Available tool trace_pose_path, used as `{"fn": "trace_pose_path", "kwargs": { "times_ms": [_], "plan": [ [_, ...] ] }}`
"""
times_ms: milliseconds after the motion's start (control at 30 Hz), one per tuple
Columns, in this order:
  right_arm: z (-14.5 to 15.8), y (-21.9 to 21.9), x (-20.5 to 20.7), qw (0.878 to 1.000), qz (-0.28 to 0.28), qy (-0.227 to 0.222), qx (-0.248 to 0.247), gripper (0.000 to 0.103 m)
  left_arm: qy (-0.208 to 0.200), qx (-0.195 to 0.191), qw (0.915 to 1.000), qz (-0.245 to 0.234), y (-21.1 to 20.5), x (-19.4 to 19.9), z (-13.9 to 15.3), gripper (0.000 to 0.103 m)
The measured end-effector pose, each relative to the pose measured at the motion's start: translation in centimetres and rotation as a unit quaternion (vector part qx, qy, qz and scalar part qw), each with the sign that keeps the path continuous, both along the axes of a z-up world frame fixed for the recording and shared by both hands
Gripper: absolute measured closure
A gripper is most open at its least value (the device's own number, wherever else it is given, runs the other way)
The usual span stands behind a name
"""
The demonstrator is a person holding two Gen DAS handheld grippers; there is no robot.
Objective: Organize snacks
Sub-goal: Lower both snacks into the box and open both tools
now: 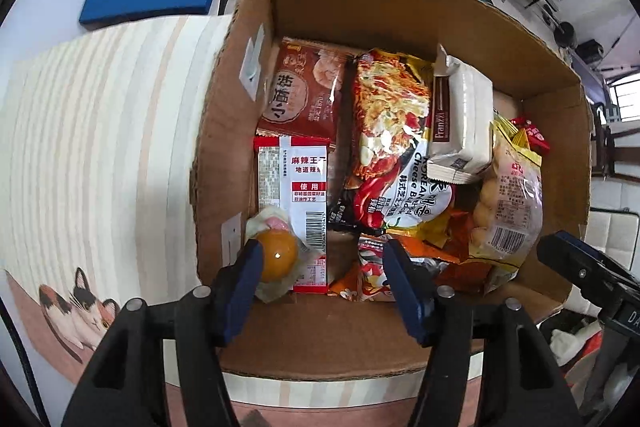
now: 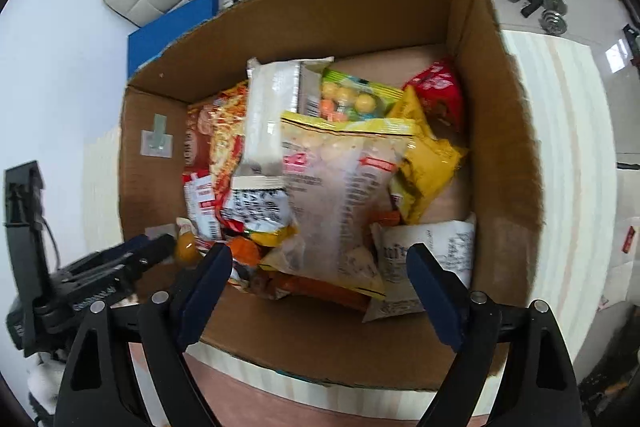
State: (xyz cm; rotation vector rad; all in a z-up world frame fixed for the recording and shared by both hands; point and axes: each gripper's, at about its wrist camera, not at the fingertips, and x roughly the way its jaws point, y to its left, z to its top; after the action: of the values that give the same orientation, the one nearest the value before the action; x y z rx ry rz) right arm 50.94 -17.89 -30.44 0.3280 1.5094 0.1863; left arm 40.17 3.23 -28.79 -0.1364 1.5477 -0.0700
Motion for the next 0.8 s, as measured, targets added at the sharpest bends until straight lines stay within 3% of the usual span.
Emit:
{"fn": "trace_pose_path", "kwargs": {
  "times_ms": [33,167,300,367,800],
  "plan": [
    [-0.1,-0.1,-0.1,1.000,0.000,0.000,-0.003,0.011,-0.002,0.002,1.0000,-0.002,-0.1,-0.1,0.1,0.043],
    [0.4,-0.3,-1.7,0.999,0.009,-0.012,-0.031,0.007,-0.027,0.007,0.9996,-0.009,-0.7,-1.1,1.1,0.022],
    [1.1,-0.8,-3.2,0.999,0.007,-0.022,-0.042,0.006,-0.047,0.011,0.9986,-0.021,-1.3,-1.7,2.0,0.016],
    [1.5,-0.8,-3.7,0.998,0.009,-0.033,-0.053,0.005,-0.052,0.013,0.9983,-0.023,-1.5,-2.1,2.3,0.007],
    [5.1,-1.8,-6.5,0.994,-0.004,-0.071,-0.080,0.004,-0.092,0.010,0.9955,-0.022,-3.0,-4.8,5.8,0.006]
  ]
}}
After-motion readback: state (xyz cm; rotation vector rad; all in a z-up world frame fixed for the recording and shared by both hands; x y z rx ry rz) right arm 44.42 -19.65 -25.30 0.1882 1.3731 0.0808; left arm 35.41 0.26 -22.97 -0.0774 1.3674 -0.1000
